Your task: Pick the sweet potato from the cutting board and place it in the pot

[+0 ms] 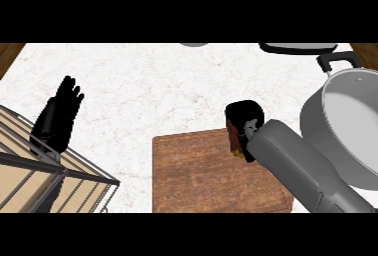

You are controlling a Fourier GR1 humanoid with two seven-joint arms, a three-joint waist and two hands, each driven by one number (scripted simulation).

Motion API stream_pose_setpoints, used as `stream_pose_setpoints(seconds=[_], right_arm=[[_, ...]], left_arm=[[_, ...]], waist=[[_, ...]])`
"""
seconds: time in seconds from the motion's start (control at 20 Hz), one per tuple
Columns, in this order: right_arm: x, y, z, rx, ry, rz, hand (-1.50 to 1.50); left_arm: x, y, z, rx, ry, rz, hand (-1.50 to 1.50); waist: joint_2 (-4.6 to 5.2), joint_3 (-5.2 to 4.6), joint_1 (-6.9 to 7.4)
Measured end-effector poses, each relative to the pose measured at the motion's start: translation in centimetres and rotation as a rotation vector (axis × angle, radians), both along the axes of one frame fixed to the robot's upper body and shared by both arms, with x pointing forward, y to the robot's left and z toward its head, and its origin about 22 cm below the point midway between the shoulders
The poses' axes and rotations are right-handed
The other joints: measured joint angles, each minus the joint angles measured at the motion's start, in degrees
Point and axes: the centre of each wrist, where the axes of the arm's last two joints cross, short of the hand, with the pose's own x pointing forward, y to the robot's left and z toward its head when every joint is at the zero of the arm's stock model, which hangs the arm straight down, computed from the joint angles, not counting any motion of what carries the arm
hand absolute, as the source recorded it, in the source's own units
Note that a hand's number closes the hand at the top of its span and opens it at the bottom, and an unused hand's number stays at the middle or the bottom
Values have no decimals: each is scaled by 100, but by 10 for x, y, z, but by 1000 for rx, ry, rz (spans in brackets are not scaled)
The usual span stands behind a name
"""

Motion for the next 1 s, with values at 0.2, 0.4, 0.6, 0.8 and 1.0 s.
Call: stream_pose_setpoints(seconds=[0.2, 0.4, 0.6, 0.8, 1.0], right_arm=[[-28, 20, -3, 138, -63, 53, 150], [-75, 47, -1, 380, -130, 113, 150], [-121, 56, 15, 557, -236, 111, 150], [-147, 43, 51, 712, -450, 30, 150], [-169, 16, 86, 812, -686, -69, 150]], left_arm=[[-4, 7, -5, 4, 3, 30, 0], [-11, 16, -11, 9, 2, 70, 0], [-16, 22, -14, 13, -3, 85, 0], [-20, 26, -16, 16, -6, 97, 0], [-22, 27, -15, 13, -17, 96, 0]], waist=[[-74, 14, -124], [-158, 55, -303], [-184, 78, -403], [-211, 92, -493], [-194, 94, -516]])
